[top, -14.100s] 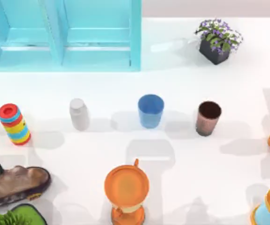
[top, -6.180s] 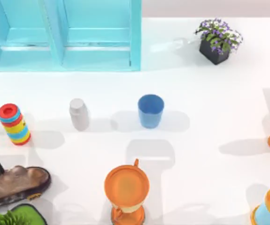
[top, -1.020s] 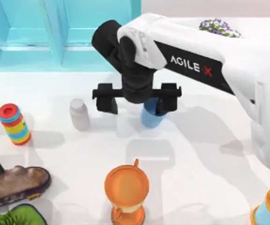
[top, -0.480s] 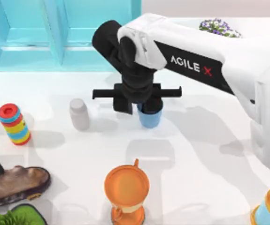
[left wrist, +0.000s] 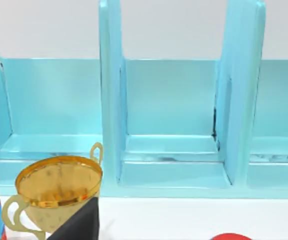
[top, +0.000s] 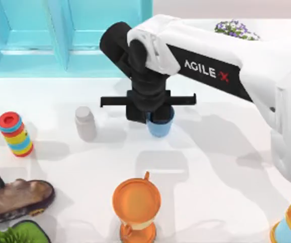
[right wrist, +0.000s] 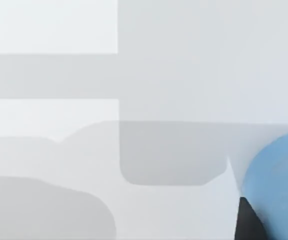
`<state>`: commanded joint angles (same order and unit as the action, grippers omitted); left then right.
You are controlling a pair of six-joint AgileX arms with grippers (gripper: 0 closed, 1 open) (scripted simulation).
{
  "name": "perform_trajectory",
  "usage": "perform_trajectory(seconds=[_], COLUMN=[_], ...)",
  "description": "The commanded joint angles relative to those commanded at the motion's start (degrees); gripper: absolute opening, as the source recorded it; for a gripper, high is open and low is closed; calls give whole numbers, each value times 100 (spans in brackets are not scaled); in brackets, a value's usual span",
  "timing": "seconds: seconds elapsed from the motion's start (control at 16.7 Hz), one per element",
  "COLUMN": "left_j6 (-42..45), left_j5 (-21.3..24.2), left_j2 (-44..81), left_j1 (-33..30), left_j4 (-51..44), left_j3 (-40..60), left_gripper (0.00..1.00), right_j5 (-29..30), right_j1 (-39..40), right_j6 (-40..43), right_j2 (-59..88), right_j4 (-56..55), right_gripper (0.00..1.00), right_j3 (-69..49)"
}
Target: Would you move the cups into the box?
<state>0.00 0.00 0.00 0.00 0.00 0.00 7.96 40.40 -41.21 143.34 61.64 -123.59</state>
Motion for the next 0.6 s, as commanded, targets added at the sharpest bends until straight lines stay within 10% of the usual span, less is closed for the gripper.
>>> perform_trajectory(seconds=[0.6], left_j6=[0], left_j5=[0], left_j2=[0], left_j1=[0], left_j4=[0], left_j3=[0], left_gripper=[100], right_j5=[-105], right_j1=[-675], right_j6=[728], right_j2=[-1423], right_j4=[559], right_gripper=[0], right_j3=[749])
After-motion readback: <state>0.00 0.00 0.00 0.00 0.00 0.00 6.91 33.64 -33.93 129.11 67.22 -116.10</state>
